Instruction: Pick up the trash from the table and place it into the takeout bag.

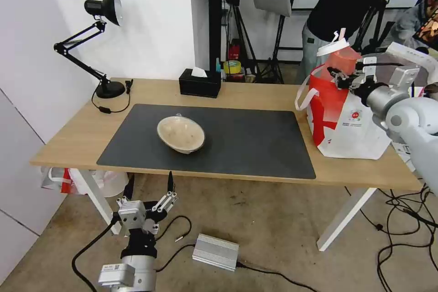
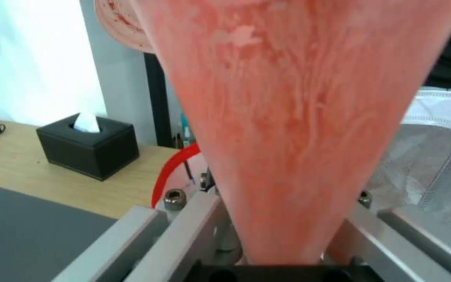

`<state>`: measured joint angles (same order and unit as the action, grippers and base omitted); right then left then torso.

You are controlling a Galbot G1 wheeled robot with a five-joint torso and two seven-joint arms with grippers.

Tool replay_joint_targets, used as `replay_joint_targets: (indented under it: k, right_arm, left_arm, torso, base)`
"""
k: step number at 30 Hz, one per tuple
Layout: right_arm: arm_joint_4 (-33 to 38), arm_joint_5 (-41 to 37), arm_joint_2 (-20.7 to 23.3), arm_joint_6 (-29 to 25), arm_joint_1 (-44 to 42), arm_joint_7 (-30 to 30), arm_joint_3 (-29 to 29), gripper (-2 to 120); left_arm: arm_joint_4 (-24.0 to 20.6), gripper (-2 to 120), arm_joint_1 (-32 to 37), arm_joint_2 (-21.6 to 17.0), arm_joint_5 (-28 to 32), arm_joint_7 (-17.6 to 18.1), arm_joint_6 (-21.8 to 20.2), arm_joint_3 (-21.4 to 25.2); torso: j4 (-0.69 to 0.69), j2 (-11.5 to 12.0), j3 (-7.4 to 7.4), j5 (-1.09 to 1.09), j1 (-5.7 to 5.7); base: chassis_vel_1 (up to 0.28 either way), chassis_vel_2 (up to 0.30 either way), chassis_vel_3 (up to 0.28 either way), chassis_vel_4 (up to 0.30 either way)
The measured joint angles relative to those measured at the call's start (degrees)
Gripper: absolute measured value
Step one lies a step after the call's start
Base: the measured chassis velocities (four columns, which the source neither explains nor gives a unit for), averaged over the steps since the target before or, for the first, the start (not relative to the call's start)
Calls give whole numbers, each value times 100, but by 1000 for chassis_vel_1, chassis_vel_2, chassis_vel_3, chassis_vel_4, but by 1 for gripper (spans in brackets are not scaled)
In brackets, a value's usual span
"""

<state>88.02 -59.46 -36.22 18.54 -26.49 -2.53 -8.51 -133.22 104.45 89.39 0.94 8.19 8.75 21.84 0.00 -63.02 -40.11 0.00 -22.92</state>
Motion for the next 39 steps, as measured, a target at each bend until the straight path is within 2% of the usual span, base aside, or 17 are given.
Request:
replay_joint_targets:
  k: [39]
  right_arm:
    - [113, -363, -45, 42, 37, 67, 39, 4]
  left_arm:
    - [26, 100, -38, 39, -36, 8, 0, -42]
  torso:
    - [0, 0, 0, 0, 0]
  base:
    - [0, 0, 0, 0]
